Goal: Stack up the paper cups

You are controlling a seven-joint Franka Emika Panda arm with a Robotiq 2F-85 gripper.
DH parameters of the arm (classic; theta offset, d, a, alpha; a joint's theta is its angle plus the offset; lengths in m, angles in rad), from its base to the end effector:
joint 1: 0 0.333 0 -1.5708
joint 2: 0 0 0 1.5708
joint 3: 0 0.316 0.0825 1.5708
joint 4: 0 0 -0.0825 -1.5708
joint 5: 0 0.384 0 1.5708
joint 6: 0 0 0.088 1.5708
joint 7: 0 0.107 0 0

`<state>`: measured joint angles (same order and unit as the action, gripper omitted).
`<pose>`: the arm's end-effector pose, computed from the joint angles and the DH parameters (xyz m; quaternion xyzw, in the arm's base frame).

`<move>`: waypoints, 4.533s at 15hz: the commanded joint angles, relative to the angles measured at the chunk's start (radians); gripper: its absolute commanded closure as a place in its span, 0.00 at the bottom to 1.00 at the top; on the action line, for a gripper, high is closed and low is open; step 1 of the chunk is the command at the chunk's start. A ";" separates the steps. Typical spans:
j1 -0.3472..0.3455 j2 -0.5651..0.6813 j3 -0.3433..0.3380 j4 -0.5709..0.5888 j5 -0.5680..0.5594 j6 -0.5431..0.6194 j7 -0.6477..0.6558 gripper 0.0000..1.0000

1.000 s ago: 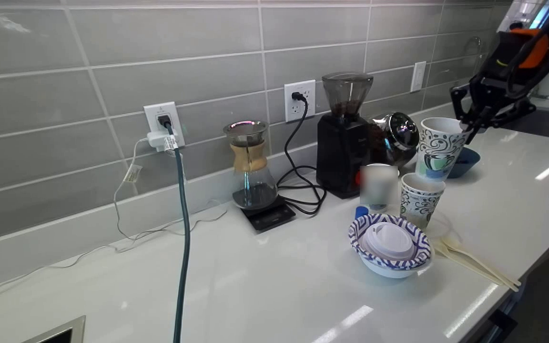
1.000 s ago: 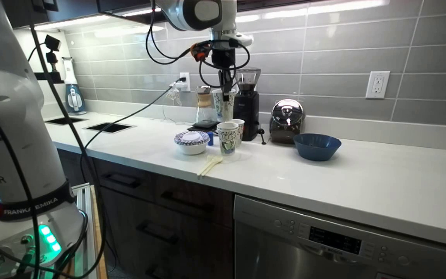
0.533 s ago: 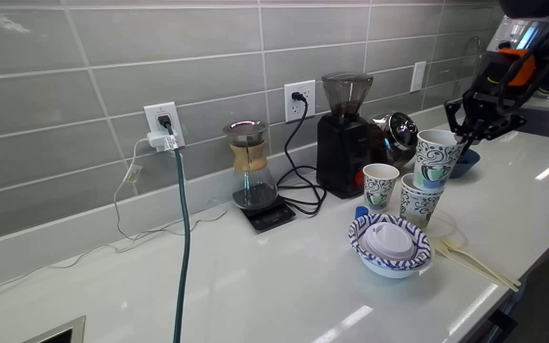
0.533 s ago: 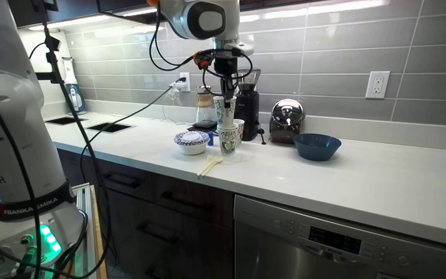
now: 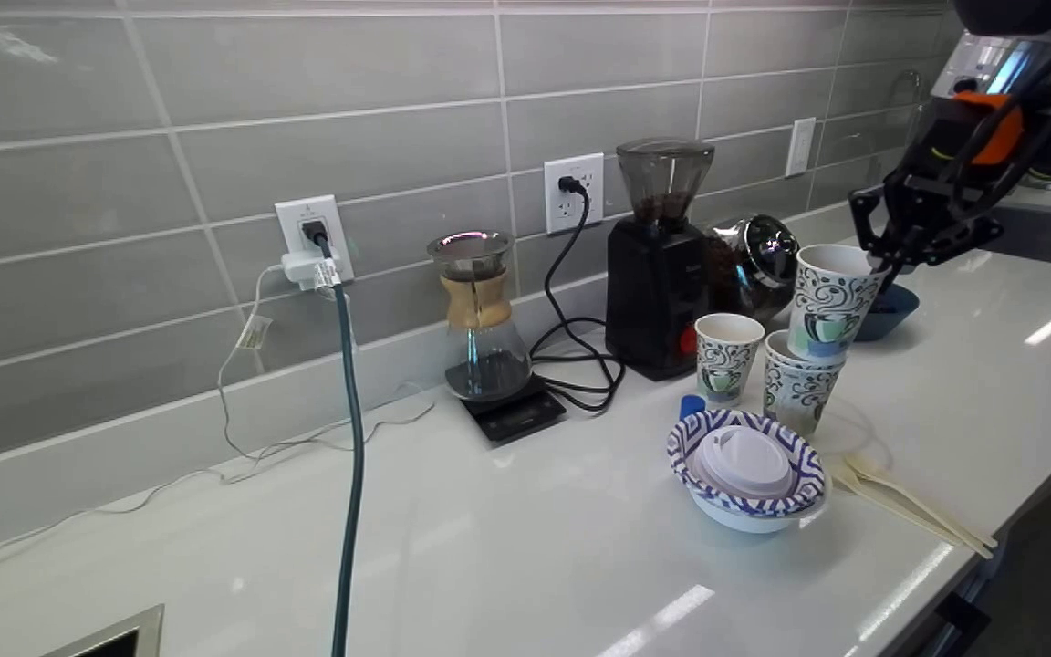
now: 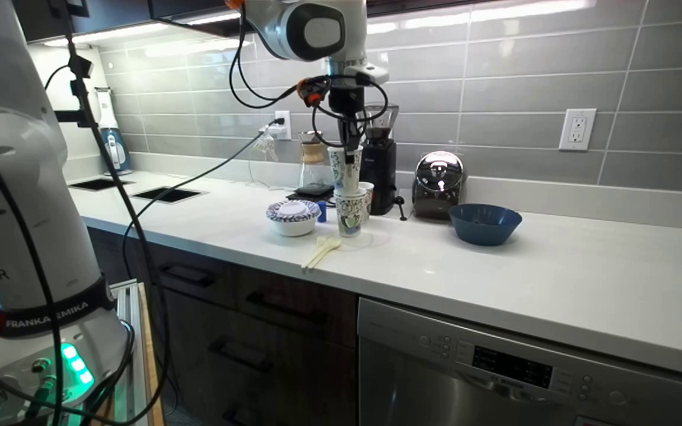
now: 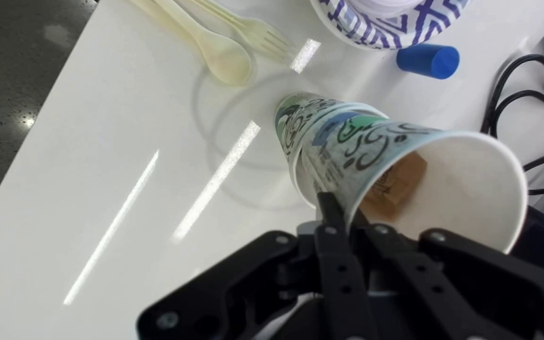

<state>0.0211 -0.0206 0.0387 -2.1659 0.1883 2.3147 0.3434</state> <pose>0.5469 0.0364 0.4209 -0.9739 0.1972 -0.0677 0.0893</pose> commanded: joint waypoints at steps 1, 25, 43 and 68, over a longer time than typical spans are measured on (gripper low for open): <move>0.004 0.025 -0.002 0.013 0.037 0.040 -0.020 0.99; 0.009 0.067 -0.007 0.036 0.032 0.055 -0.041 0.57; 0.067 0.324 0.031 0.258 -0.201 0.114 -0.323 0.00; 0.046 0.377 0.024 0.439 -0.150 -0.054 -0.300 0.99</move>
<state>0.0888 0.4225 0.0654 -1.7181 0.0020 2.2970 0.0386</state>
